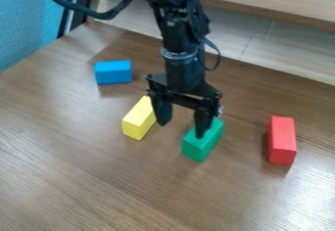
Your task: Remove the green cylinder of the top of the yellow cylinder to put it next to it
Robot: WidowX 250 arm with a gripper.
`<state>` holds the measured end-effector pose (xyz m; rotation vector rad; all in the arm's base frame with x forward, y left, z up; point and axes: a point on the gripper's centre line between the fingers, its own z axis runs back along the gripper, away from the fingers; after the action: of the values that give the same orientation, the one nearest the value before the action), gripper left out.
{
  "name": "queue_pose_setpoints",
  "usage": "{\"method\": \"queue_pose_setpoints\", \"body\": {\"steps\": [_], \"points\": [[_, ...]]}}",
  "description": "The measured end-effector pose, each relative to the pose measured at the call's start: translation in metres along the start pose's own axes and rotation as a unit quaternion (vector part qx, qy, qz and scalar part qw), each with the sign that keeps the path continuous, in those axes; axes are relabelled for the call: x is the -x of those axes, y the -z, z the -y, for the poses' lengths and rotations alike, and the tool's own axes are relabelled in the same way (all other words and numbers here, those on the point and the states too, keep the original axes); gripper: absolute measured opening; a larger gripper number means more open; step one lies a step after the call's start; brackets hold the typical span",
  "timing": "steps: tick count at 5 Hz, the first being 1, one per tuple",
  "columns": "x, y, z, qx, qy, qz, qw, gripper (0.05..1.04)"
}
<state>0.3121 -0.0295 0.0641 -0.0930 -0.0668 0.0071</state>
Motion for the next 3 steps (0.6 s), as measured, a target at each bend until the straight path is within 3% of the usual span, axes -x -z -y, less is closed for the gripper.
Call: {"method": "queue_pose_setpoints", "body": {"steps": [1,3], "points": [[-0.014,-0.013,-0.019,-0.001,-0.010,0.021,0.9997,1.001],[-0.043,-0.033,-0.031,-0.011,-0.014,0.039,0.9991,1.001]]}}
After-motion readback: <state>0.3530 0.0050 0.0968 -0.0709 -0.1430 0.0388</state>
